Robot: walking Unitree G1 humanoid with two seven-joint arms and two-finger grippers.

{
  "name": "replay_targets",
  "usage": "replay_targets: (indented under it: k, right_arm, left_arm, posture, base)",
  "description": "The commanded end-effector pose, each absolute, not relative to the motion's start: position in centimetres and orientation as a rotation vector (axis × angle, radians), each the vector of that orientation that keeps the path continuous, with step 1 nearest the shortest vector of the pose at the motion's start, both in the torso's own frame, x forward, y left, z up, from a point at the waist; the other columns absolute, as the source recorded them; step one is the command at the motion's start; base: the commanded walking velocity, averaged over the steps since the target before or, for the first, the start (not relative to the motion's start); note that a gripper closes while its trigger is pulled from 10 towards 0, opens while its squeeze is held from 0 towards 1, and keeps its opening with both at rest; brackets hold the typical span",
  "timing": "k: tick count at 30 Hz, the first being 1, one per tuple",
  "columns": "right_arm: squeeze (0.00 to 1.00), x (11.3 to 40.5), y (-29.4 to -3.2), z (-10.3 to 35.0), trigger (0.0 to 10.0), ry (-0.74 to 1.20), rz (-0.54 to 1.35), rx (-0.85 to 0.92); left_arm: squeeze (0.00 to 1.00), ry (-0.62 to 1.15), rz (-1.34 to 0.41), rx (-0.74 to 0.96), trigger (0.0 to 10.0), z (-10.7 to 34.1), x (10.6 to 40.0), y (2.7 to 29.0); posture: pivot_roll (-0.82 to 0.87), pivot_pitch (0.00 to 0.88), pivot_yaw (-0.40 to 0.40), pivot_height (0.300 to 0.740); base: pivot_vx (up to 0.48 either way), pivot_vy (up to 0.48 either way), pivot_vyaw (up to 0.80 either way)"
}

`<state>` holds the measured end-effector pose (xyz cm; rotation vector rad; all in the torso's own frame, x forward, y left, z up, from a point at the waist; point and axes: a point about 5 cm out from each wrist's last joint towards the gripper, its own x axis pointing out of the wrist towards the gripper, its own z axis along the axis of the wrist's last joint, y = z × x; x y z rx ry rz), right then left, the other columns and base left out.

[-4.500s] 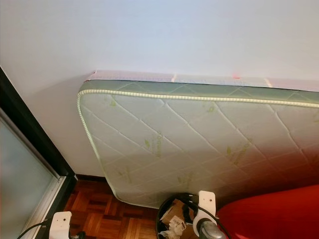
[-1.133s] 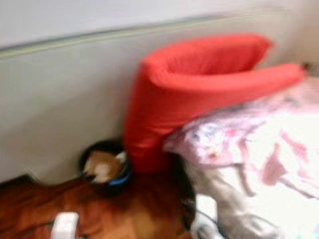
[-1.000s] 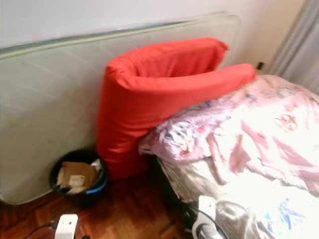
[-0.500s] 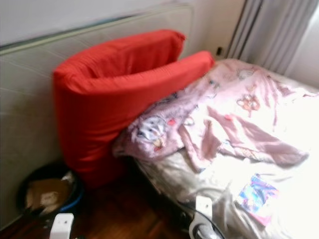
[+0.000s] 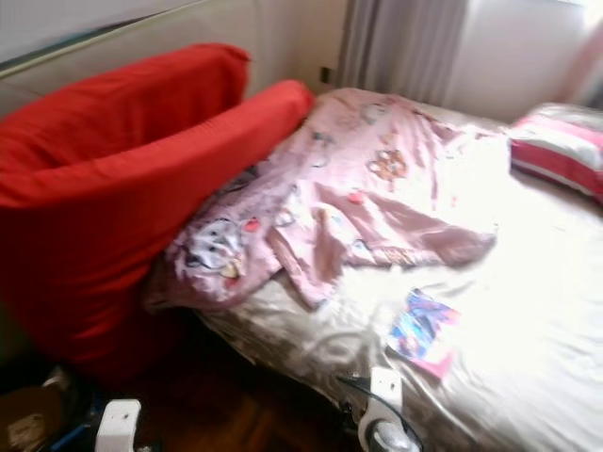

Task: Clean up the room

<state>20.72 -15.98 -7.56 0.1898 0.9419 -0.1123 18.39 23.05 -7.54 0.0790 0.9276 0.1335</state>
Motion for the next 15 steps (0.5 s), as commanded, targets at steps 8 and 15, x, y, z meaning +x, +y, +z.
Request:
replay_targets:
  k: [8,15]
  right_arm:
    - [0.00,21.12,-15.78,-7.36,10.0,0.932,-0.115,0.200]
    - [0.00,21.15,-15.81,-7.33,10.0,0.930,-0.117,0.202]
  left_arm:
    - [0.00,0.952,0.127,0.098,10.0,-7.80,17.73,23.34]
    - [0.00,0.951,0.127,0.092,10.0,-7.79,17.78,23.28]
  posture:
    - [0.06,0.000,-0.009,0.740]
    - [0.06,0.000,-0.011,0.740]
  base:
    - [0.000,-0.048,-0.72]
    - [0.000,-0.236,-0.72]
